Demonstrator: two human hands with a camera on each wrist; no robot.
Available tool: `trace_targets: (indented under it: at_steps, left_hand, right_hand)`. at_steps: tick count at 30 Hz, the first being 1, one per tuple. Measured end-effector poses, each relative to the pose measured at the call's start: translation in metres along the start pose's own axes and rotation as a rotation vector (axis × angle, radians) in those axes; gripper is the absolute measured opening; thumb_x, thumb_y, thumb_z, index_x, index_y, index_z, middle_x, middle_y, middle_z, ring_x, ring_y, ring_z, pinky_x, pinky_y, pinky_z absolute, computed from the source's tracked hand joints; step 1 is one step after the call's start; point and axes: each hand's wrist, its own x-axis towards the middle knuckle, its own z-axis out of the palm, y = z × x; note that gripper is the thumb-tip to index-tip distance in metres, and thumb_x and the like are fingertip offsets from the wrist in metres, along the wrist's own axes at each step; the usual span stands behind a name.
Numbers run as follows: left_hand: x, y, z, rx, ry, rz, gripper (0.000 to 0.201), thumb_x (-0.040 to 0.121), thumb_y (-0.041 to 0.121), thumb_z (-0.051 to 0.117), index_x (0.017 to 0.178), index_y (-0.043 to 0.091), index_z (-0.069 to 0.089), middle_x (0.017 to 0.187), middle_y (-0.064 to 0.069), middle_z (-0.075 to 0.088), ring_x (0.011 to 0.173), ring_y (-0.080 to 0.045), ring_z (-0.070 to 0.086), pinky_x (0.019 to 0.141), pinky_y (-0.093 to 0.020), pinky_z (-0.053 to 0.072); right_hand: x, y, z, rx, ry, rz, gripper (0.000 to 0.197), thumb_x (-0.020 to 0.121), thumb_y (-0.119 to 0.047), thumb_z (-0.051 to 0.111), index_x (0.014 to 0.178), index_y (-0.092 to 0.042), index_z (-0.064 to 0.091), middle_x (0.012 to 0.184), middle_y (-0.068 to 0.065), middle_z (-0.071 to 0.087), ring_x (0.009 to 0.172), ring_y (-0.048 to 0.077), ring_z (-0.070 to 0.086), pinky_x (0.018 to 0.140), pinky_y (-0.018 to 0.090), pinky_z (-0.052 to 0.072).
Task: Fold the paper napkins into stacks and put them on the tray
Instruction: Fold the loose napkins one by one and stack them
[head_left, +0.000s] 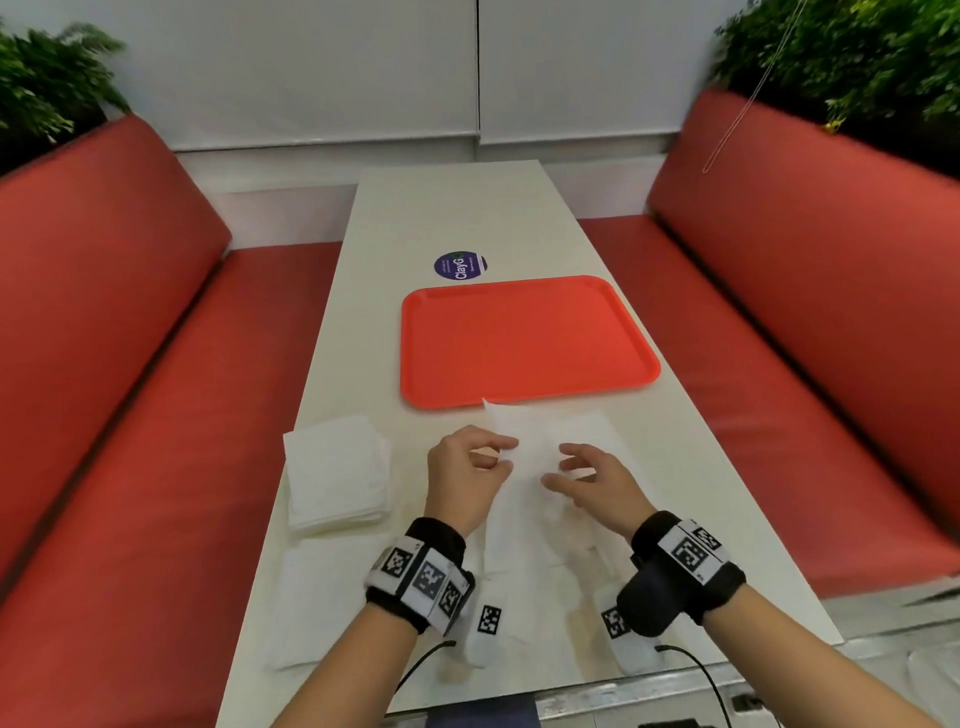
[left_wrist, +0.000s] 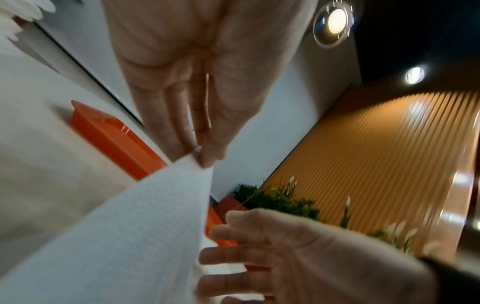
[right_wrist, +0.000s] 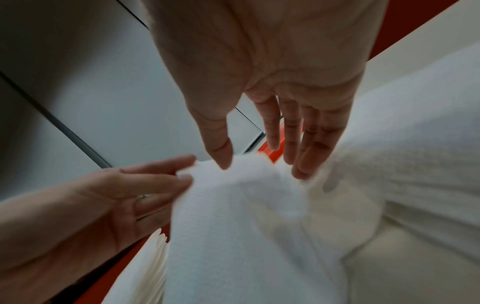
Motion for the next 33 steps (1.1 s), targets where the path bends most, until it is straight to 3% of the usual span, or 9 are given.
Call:
trace_targets:
  at_steps: [3, 6, 10, 13, 19, 23, 27, 29, 33]
  left_hand:
    - [-0.009, 0.018, -0.024, -0.203, -0.027, -0.025, 0.03, 0.072, -0.002, 0.08, 0.093, 0.019, 0.077, 0.106, 0.009, 0.07, 0.079, -0.018, 0.071, 0.072, -0.022, 0.056]
    - [-0.011, 0.024, -0.045, -0.342, -0.019, -0.075, 0.039, 0.071, -0.004, 0.081, 0.104, 0.016, 0.073, 0.115, -0.003, 0.068, 0.076, -0.023, 0.073, 0.066, -0.028, 0.058]
    - [-0.015, 0.014, -0.053, -0.453, 0.078, -0.265, 0.062, 0.07, 0.001, 0.083, 0.125, 0.015, 0.057, 0.102, -0.013, 0.071, 0.091, -0.022, 0.072, 0.07, -0.032, 0.06]
    - [-0.024, 0.008, -0.048, -0.454, -0.023, -0.436, 0.045, 0.077, 0.019, 0.081, 0.113, -0.002, 0.064, 0.098, -0.015, 0.075, 0.088, -0.025, 0.074, 0.067, -0.026, 0.057]
    - [-0.029, 0.008, -0.053, -0.371, -0.014, -0.278, 0.019, 0.084, 0.012, 0.074, 0.095, -0.003, 0.073, 0.089, -0.014, 0.076, 0.085, -0.027, 0.074, 0.071, -0.032, 0.059]
    - [-0.03, 0.014, -0.061, -0.451, 0.005, -0.197, 0.009, 0.087, -0.002, 0.066, 0.091, 0.004, 0.071, 0.08, -0.01, 0.076, 0.074, -0.017, 0.073, 0.064, -0.024, 0.057]
    - [-0.031, 0.016, -0.066, -0.405, -0.04, -0.098, 0.013, 0.09, -0.007, 0.057, 0.09, -0.003, 0.069, 0.084, -0.012, 0.073, 0.076, -0.017, 0.068, 0.068, -0.027, 0.056]
    - [-0.031, 0.019, -0.067, -0.408, -0.033, -0.104, 0.019, 0.091, -0.009, 0.049, 0.083, -0.004, 0.065, 0.075, -0.007, 0.065, 0.067, -0.012, 0.061, 0.063, -0.022, 0.051]
    - [-0.033, 0.022, -0.07, -0.369, -0.022, -0.09, 0.016, 0.082, 0.004, 0.057, 0.069, -0.005, 0.06, 0.067, -0.003, 0.056, 0.061, -0.011, 0.053, 0.058, -0.019, 0.044]
  right_hand:
    - [-0.008, -0.02, -0.002, 0.132, -0.121, -0.074, 0.037, 0.087, -0.044, 0.068, 0.116, -0.022, 0.066, 0.11, -0.009, 0.069, 0.099, 0.012, 0.066, 0.074, 0.017, 0.049]
    - [-0.013, -0.035, -0.002, 0.326, -0.269, -0.059, 0.038, 0.088, -0.039, 0.064, 0.109, -0.008, 0.072, 0.109, 0.004, 0.074, 0.1, 0.014, 0.068, 0.085, 0.026, 0.053]
    - [-0.018, -0.045, 0.007, 0.544, -0.277, -0.071, 0.036, 0.082, -0.021, 0.07, 0.105, 0.007, 0.07, 0.105, 0.018, 0.073, 0.093, 0.027, 0.071, 0.075, 0.031, 0.058]
    - [-0.019, -0.047, 0.017, 0.561, -0.241, -0.088, 0.035, 0.082, -0.017, 0.072, 0.104, 0.009, 0.069, 0.102, 0.024, 0.073, 0.088, 0.031, 0.071, 0.076, 0.036, 0.059]
    - [-0.02, -0.043, 0.017, 0.538, -0.25, -0.061, 0.025, 0.092, -0.013, 0.063, 0.111, 0.003, 0.068, 0.105, 0.019, 0.073, 0.091, 0.028, 0.071, 0.07, 0.032, 0.058]
    - [-0.02, -0.041, 0.012, 0.606, -0.268, -0.058, 0.029, 0.094, -0.006, 0.057, 0.122, -0.008, 0.065, 0.117, 0.021, 0.069, 0.101, 0.034, 0.066, 0.093, 0.049, 0.05]
    - [-0.023, -0.046, 0.014, 0.667, -0.255, -0.095, 0.019, 0.091, 0.008, 0.051, 0.097, 0.003, 0.068, 0.083, 0.008, 0.072, 0.071, 0.017, 0.068, 0.064, 0.028, 0.057]
    - [-0.025, -0.051, 0.015, 0.632, -0.275, -0.117, 0.027, 0.089, 0.013, 0.039, 0.073, 0.007, 0.059, 0.059, -0.002, 0.057, 0.05, 0.008, 0.052, 0.046, 0.014, 0.042]
    - [-0.034, -0.06, 0.016, 0.592, -0.288, -0.158, 0.032, 0.08, 0.011, 0.029, 0.061, -0.003, 0.05, 0.064, 0.003, 0.057, 0.054, 0.012, 0.043, 0.049, 0.014, 0.038]
